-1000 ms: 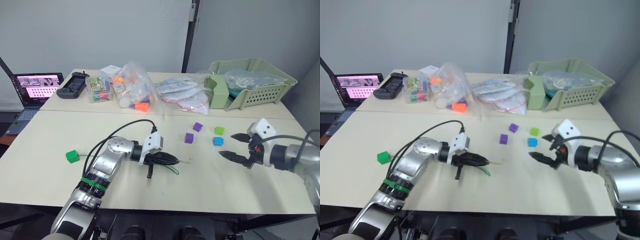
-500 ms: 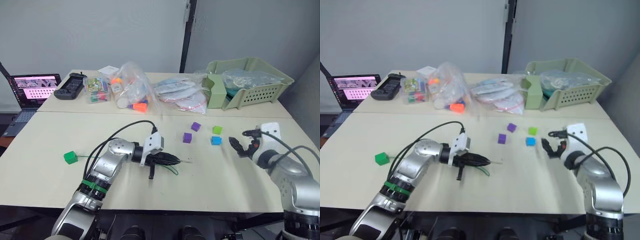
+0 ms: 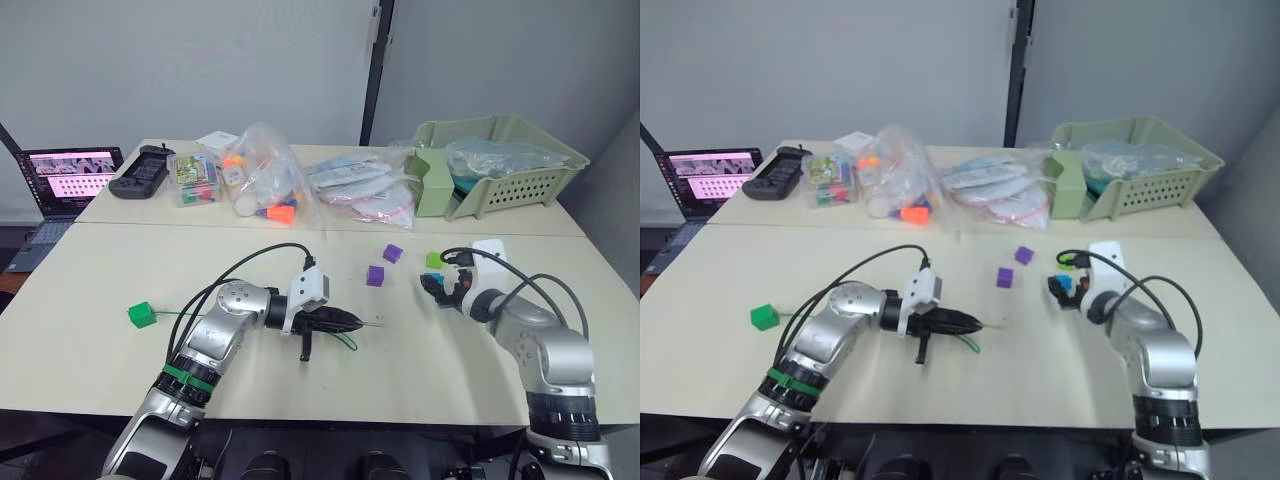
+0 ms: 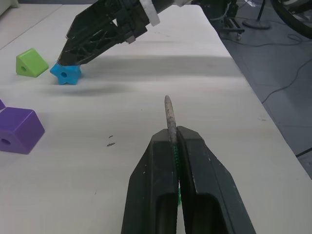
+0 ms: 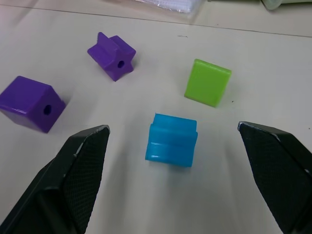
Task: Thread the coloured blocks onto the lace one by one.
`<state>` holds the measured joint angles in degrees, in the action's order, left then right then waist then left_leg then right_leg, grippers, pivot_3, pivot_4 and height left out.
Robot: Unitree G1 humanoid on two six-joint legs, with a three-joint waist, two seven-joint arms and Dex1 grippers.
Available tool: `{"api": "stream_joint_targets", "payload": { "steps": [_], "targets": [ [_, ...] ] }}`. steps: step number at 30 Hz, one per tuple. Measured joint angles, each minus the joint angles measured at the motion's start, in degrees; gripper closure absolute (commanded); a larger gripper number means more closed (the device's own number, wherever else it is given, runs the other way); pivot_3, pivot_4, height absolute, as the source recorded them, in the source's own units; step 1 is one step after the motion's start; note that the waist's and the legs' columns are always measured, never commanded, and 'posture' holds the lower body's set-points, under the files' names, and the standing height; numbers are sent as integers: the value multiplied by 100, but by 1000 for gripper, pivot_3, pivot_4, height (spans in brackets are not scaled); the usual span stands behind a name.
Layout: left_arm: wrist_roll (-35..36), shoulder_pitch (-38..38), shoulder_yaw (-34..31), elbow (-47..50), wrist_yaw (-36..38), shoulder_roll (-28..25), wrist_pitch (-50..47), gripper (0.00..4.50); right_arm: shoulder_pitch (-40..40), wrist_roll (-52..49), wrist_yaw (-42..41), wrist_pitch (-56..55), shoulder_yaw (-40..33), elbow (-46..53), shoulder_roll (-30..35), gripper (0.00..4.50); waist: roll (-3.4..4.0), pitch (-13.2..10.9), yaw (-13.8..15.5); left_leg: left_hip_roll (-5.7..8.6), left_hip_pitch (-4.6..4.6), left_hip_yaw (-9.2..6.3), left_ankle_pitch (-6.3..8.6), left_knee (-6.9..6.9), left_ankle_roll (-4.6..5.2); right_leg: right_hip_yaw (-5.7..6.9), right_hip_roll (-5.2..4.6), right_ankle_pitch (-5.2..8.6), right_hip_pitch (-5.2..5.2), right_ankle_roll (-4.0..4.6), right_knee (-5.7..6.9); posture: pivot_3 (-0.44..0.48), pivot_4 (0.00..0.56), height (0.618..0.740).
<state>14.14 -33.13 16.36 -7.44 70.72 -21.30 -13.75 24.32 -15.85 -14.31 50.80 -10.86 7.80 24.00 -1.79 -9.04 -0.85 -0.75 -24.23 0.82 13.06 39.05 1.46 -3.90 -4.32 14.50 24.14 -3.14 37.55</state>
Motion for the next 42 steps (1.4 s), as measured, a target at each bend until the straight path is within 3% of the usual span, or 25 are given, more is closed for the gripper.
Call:
{"api": "stream_joint_targets", "payload": {
  "steps": [8,11,18,24,29,35,42],
  "targets": [
    [2,1,0,33,-26,-57,-32,4500,118,174,60,-530,137,-861,-175,46,0,0,-2,1,-1,0,0,-4,0,0,-2,0,1,0,0,0,150,734],
    [3,7,0,55,-35,-80,-33,4500,236,234,59,-766,144,-1101,-177,851,0,0,-10,1,0,0,0,-5,0,0,-1,0,1,0,1,0,150,734],
    [4,80,-8,85,-45,-148,-33,4500,184,339,-6,-1048,253,-1359,-311,3245,1,0,-10,2,0,-1,0,-6,0,0,-3,-1,1,1,1,0,150,734],
    [17,84,-5,93,-44,-132,-33,4500,-315,315,-21,-824,227,-573,-298,3302,1,0,3,2,-2,-5,0,-8,0,1,-3,0,3,0,2,0,150,734],
    [55,98,31,83,-2,-50,-29,4500,-1149,100,116,-70,99,1049,-379,3302,1,0,6,1,-2,-9,0,-8,0,1,-1,0,2,0,0,0,150,734],
    [55,6,118,-213,154,157,123,4500,-2020,-121,706,890,141,2740,-1192,3302,2,0,-4,-2,-2,-8,-1,-7,-1,0,3,1,2,0,-4,0,150,734],
    [48,-300,171,-588,390,295,346,4500,-2520,16,1453,1405,395,3591,-1879,3302,2,0,5,-2,-3,-7,-2,-7,-3,0,4,1,-1,0,-14,0,150,734]
  ]
}}
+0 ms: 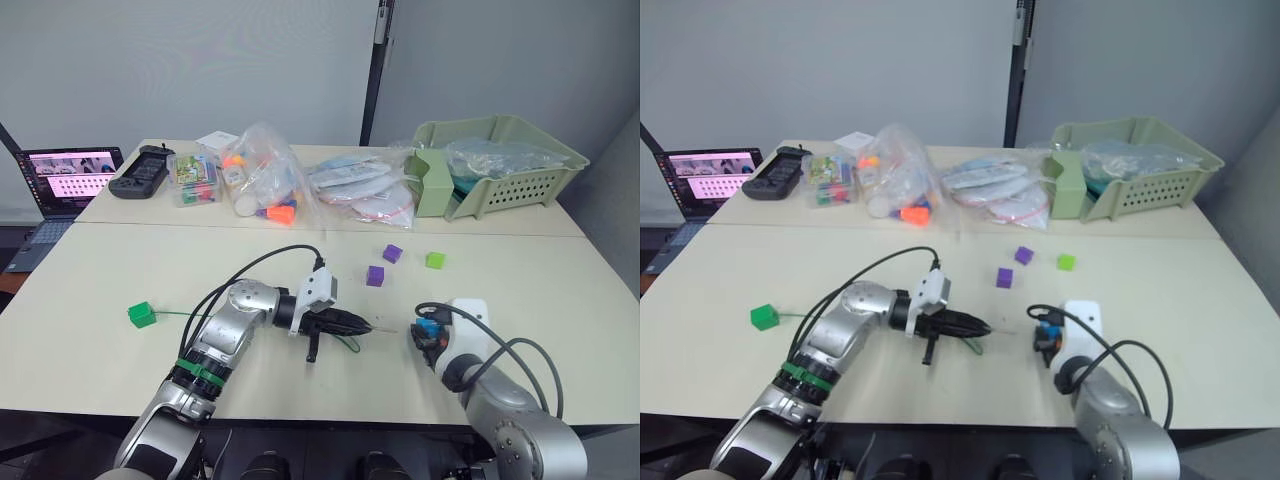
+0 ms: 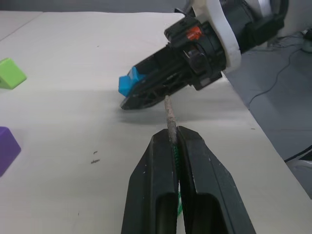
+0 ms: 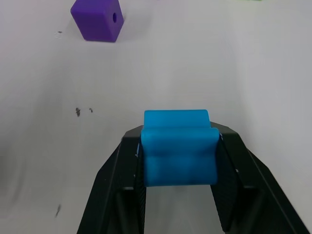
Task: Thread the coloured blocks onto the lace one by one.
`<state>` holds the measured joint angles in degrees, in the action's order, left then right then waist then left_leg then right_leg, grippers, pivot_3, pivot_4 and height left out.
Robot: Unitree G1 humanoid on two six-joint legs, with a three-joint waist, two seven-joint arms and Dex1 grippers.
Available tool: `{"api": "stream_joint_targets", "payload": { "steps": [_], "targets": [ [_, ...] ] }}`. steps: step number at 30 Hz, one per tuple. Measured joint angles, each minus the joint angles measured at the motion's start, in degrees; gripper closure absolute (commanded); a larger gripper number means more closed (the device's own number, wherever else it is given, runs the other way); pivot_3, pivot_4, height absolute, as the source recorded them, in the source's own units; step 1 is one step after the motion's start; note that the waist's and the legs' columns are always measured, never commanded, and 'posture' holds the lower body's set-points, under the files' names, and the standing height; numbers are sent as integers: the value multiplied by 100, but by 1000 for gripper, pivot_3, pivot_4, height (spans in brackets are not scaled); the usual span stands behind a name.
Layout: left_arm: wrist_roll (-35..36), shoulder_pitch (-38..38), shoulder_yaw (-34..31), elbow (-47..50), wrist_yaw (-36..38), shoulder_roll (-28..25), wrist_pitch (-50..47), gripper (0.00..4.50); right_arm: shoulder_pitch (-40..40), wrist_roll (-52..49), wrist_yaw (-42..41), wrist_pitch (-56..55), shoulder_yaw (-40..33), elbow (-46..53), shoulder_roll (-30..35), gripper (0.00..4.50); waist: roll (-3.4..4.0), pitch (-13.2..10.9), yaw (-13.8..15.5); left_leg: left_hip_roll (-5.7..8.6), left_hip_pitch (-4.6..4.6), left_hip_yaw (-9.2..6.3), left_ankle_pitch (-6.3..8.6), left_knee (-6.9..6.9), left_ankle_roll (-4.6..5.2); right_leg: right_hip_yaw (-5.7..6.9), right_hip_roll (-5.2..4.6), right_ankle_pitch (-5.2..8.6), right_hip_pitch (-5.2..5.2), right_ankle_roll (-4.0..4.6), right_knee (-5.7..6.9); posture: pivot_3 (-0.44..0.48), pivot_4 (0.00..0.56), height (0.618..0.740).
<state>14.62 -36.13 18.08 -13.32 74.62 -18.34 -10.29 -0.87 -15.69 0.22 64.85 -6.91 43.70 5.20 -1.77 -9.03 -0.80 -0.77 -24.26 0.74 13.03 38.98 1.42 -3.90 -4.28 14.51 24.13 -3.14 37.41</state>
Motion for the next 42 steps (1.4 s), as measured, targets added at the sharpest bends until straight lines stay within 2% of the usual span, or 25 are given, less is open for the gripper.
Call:
{"api": "stream_joint_targets", "payload": {
  "steps": [5,6,11,13,17,21,23,25,28,31,36,42],
  "targets": [
    [-39,-71,50,-275,109,34,137,4500,-254,187,353,305,163,267,-197,3302,0,0,-7,-4,-3,1,-1,-1,-1,0,4,0,-2,0,-20,0,150,734],
    [-54,-82,50,-300,119,34,158,4500,-253,214,385,324,153,295,-205,2270,0,0,-5,-5,-4,0,-2,-1,-1,0,6,0,-2,0,-21,0,150,734],
    [-93,-101,49,-334,144,34,177,4500,-165,164,302,622,109,390,-149,541,0,0,-5,-5,-4,0,-1,-1,-1,0,5,0,-4,0,-23,0,150,734],
    [-94,-101,48,-333,144,28,177,4500,-81,112,204,795,6,538,-105,19,0,0,-3,-5,-4,-1,-1,-1,-1,0,6,0,-4,0,-23,0,150,734],
    [-94,-24,35,-275,114,-23,172,4500,339,-298,-502,1545,-541,921,724,19,0,0,-2,-3,-4,0,-1,-1,-1,0,2,0,-9,-1,-30,0,150,734],
    [-92,172,10,-164,62,-95,149,4500,1095,-1032,-1779,2259,-1610,958,1888,19,0,-1,1,-5,-4,-5,-1,-1,-1,4,6,0,-12,-1,-32,0,150,734],
    [-91,216,10,-87,35,-102,140,4500,1184,-1267,-2388,2179,-1600,838,3028,19,8,-3,11,2,-3,-3,-1,-3,0,8,-1,0,-18,-1,-36,0,150,734],
    [-90,247,5,-65,13,-127,134,4500,1108,-1217,-2851,1698,-1432,511,4205,19,7,-4,13,3,-4,3,-1,-7,0,8,-4,1,-18,-3,-45,0,150,734],
    [-92,251,5,-37,-20,-104,133,4500,904,-1096,-3819,205,-1237,-209,4827,19,1,-3,3,-3,0,25,-1,-7,0,11,6,1,-31,-4,-55,0,150,734],
    [-96,253,10,40,-93,-61,138,4500,714,-578,-4822,-1311,-228,-1204,5911,19,6,-4,-6,-3,0,46,-1,-5,0,5,2,0,-28,-6,-54,0,150,734],
    [-101,300,11,141,-197,-76,136,4500,1117,-327,-5922,-2641,723,-1965,6058,19,7,-4,-16,-4,-1,44,-1,-5,0,0,4,-1,-19,-7,-47,0,150,734],
    [-108,407,43,276,-286,-110,134,4500,1946,404,-6557,-3687,1785,-2928,5803,19,7,-4,17,-2,-3,45,-1,-2,0,-2,-1,-1,-15,-7,-42,0,150,734]
  ]
}}
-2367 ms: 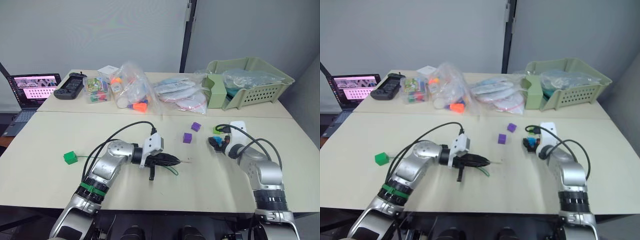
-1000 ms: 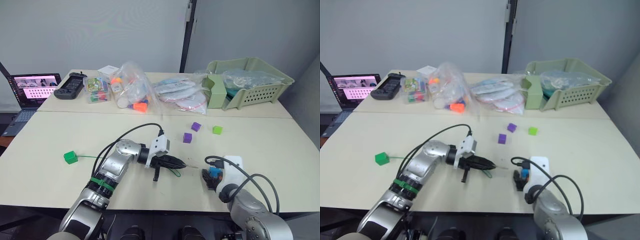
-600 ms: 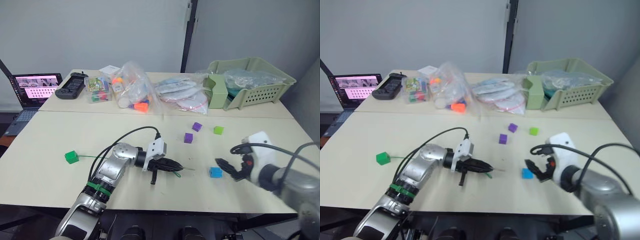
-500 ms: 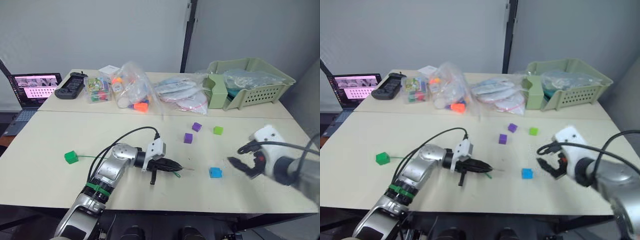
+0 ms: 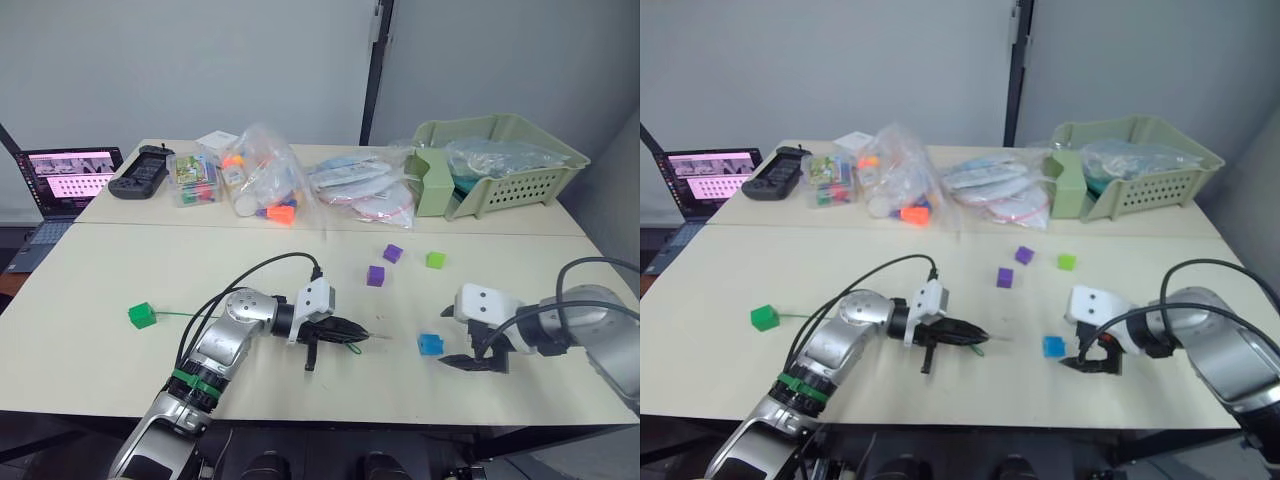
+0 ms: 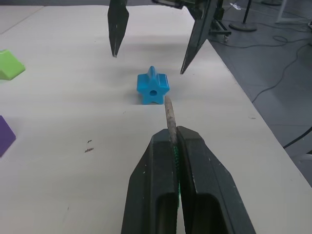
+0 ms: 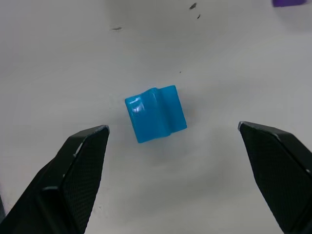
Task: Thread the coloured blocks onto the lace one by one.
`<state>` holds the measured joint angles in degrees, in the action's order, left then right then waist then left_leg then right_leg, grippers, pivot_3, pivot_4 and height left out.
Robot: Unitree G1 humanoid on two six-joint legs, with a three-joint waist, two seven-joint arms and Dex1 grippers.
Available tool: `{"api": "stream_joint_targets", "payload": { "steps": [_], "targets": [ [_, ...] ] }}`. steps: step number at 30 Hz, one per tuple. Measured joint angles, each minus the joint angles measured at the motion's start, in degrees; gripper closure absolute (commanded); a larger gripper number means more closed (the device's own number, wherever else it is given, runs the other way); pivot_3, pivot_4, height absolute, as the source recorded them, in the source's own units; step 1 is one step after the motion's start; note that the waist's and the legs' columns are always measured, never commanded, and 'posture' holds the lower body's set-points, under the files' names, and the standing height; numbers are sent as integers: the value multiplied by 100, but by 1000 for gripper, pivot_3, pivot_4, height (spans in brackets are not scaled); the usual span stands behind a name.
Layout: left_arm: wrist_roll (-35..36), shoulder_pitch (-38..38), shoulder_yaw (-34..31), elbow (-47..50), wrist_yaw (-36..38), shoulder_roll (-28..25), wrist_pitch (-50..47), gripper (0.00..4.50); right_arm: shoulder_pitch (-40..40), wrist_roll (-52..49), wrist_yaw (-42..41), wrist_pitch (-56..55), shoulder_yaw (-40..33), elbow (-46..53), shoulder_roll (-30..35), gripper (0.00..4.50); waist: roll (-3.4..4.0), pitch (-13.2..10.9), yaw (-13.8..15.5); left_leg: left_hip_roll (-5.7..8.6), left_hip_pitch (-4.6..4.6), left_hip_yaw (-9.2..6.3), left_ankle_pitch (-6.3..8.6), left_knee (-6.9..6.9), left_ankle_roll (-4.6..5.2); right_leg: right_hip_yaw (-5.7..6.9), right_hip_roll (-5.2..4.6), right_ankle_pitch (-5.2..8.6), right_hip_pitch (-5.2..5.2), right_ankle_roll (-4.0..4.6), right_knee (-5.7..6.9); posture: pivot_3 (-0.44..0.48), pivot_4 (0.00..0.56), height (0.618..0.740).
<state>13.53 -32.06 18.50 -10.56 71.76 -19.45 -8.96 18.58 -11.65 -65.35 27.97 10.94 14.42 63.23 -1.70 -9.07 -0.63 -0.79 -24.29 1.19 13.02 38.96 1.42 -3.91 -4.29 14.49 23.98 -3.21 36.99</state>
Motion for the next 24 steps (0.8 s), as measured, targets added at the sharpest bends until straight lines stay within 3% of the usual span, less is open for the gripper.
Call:
{"api": "stream_joint_targets", "payload": {
  "steps": [7,11,17,24],
  "targets": [
    [-70,14,35,6,-77,-55,16,4500,473,741,-306,-587,663,-667,-311,19,0,0,15,0,1,1,0,1,0,0,-2,-1,3,0,2,0,150,734],
    [-136,16,71,7,-94,-44,30,4500,552,876,-434,-655,693,-744,-437,1104,0,0,8,0,2,-2,0,1,0,0,-1,-1,2,1,5,0,150,734],
    [-373,-10,218,-121,-163,95,150,4500,586,961,-566,-652,711,-755,-542,3168,1,0,16,1,2,-3,0,4,0,0,-2,-2,2,1,8,0,150,734],
    [-540,-105,369,-216,-365,454,174,4500,594,974,-691,-173,710,-453,-650,3171,1,1,24,1,2,-12,0,5,0,0,-1,-2,2,0,10,0,150,734]
  ]
}}
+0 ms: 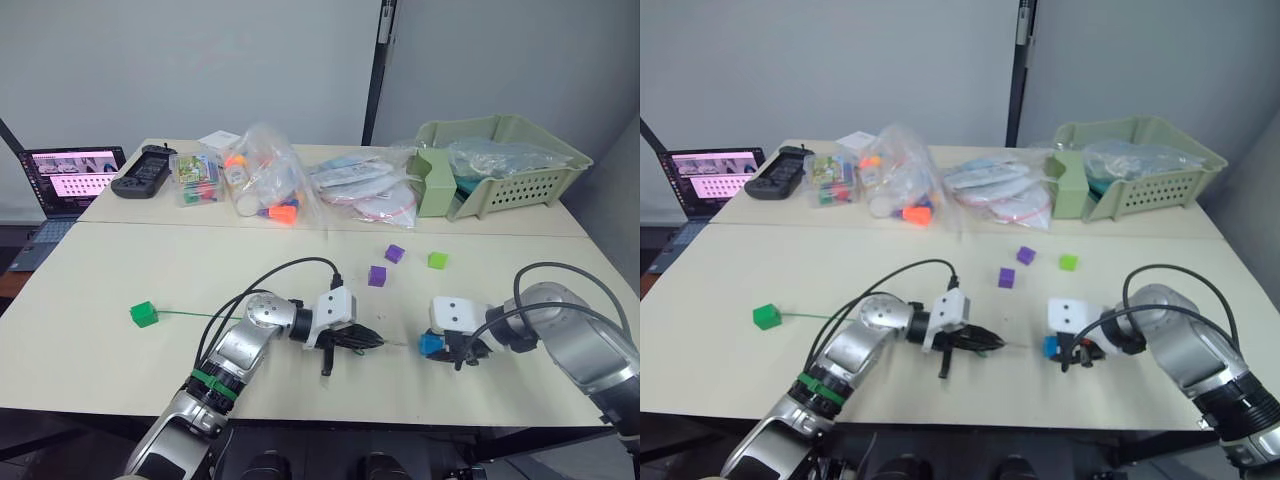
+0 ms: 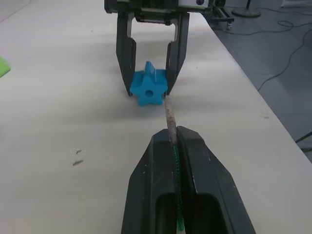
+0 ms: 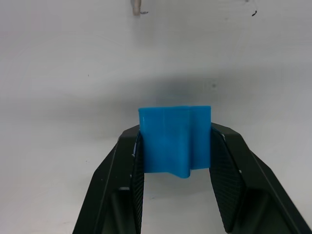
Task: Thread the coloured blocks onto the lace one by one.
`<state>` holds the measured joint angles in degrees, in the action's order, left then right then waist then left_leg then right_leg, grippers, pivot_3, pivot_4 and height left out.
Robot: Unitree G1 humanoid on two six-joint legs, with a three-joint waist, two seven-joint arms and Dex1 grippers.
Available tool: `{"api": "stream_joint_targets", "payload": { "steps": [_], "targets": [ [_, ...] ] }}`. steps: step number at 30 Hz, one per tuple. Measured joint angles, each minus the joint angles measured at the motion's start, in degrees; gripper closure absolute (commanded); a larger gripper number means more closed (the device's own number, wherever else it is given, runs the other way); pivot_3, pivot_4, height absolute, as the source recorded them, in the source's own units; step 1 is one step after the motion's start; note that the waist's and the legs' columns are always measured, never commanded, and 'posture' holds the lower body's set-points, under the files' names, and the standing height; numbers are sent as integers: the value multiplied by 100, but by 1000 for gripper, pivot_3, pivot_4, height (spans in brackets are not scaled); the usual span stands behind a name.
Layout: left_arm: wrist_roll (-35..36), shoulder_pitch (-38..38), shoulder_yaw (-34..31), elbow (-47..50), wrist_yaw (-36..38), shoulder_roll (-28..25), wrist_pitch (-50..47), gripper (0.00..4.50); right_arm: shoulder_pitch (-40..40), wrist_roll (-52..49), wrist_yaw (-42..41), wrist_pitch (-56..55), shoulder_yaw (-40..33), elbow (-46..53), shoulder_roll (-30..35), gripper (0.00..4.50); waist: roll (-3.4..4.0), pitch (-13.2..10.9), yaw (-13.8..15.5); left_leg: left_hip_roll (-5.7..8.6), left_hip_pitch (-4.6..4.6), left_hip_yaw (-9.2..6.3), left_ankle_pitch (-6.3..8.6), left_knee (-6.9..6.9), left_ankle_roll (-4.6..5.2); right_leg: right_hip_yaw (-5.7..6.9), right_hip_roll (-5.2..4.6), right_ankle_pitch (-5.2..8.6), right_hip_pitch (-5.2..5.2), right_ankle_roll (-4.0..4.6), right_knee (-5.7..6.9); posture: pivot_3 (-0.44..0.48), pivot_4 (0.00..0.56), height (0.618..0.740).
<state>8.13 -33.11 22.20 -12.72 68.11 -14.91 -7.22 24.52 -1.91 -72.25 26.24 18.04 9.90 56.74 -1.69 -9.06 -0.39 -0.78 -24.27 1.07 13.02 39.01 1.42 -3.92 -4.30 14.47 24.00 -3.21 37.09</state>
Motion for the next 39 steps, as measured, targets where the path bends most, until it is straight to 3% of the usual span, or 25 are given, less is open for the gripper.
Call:
{"api": "stream_joint_targets", "payload": {
  "steps": [24,34,39],
  "targets": [
    [-238,14,179,-194,-372,326,-124,4500,151,-190,47,1155,74,701,-314,3171,0,0,8,4,-1,-21,0,1,0,0,-3,-1,1,-1,2,0,150,734],
    [-376,-179,287,-784,-446,685,108,4500,170,-285,162,1421,112,776,-349,3171,0,0,43,5,-1,-20,0,4,0,0,-3,-2,1,-2,2,0,150,734],
    [-387,-243,254,-965,-509,788,89,2846,167,-287,183,1514,112,776,-316,3171,0,0,43,5,-1,-20,0,4,0,0,-3,-2,1,-2,2,0,150,734]
  ]
}}
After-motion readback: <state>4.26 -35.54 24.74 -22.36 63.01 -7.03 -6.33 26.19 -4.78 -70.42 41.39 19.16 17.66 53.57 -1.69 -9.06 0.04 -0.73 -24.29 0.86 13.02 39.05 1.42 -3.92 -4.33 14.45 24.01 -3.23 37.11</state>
